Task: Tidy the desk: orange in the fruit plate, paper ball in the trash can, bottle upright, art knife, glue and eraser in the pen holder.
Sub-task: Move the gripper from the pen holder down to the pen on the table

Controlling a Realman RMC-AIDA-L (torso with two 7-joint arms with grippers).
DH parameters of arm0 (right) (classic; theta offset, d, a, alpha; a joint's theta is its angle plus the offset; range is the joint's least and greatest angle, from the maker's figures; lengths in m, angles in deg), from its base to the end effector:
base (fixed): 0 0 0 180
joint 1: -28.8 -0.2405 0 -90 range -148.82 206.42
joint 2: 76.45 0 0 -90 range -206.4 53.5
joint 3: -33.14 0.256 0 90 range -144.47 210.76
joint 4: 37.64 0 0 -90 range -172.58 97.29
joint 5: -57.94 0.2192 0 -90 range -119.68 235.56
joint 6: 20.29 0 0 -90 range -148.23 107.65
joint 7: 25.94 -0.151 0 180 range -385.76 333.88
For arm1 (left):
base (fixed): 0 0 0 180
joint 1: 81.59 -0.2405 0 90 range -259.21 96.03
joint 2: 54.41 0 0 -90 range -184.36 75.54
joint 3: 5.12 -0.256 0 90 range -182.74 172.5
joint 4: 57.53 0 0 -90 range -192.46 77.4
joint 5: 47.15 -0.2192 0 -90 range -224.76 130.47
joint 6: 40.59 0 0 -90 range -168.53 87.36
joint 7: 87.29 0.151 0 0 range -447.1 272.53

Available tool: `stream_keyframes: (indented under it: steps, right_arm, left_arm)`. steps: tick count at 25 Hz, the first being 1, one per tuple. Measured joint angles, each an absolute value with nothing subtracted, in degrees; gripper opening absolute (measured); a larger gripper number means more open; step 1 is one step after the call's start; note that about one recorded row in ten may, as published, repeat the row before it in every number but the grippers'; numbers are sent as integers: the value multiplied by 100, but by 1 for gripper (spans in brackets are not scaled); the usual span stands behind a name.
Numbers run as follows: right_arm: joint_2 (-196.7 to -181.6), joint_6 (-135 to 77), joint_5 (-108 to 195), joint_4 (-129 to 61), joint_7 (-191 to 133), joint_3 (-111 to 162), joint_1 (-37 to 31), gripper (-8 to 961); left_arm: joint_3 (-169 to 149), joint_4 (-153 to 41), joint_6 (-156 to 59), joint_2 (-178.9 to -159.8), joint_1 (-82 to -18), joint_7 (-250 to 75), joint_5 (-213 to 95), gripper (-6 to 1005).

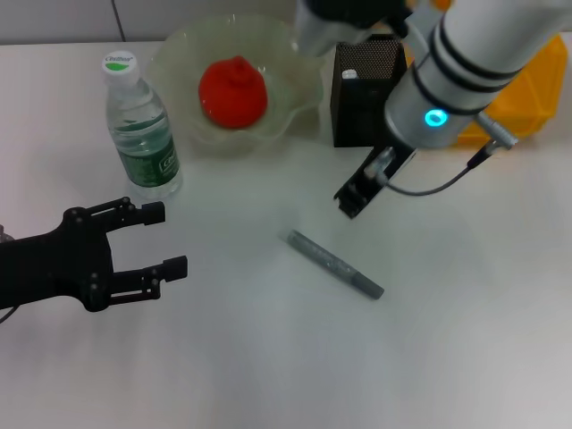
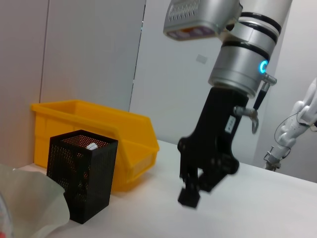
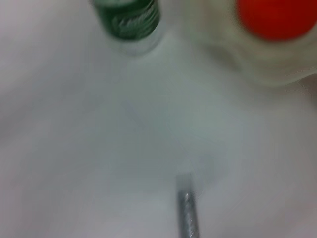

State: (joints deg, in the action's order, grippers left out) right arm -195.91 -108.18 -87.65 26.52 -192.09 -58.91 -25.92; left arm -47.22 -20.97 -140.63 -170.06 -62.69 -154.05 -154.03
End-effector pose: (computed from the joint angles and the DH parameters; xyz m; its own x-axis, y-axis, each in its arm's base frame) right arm 0.0904 0.3786 -0.0675 0.6877 -0.6523 0.3188 -0.5198 -0.7489 -0.4111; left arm -0.3061 0.2732 0.0191 0.7839 0.2371 0.5738 0.3835 -0.9117 -0.1472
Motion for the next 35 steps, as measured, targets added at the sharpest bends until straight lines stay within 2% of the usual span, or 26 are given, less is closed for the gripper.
stream_keyframes:
  steps: [11,16,19,35]
  right_arm:
    - [-19631,-10068,-8264,1598,-19344,-6772,-3046,114]
    - [-19633,-9815,-7975,1264,-19467,-7211,-3245,325]
    - [-19633,-9685,-7934,1081,-19523,-7405,-3343,376]
    - [-19633,-9408,-7772,822,-19530,-7778,-3417,377]
  left_arm:
    - [-4731,-2097,-14034,-17015,-6232,-15406,-15419,815]
    - [-4726,-2097,-14026,-17016,-6218,-15396,-15429,815]
    - [-4726,-2097,-14021,-17016,-6205,-15398,-15429,815]
    - [-4728,-2097,-13972,-17023,-6189,-15401,-15406,814]
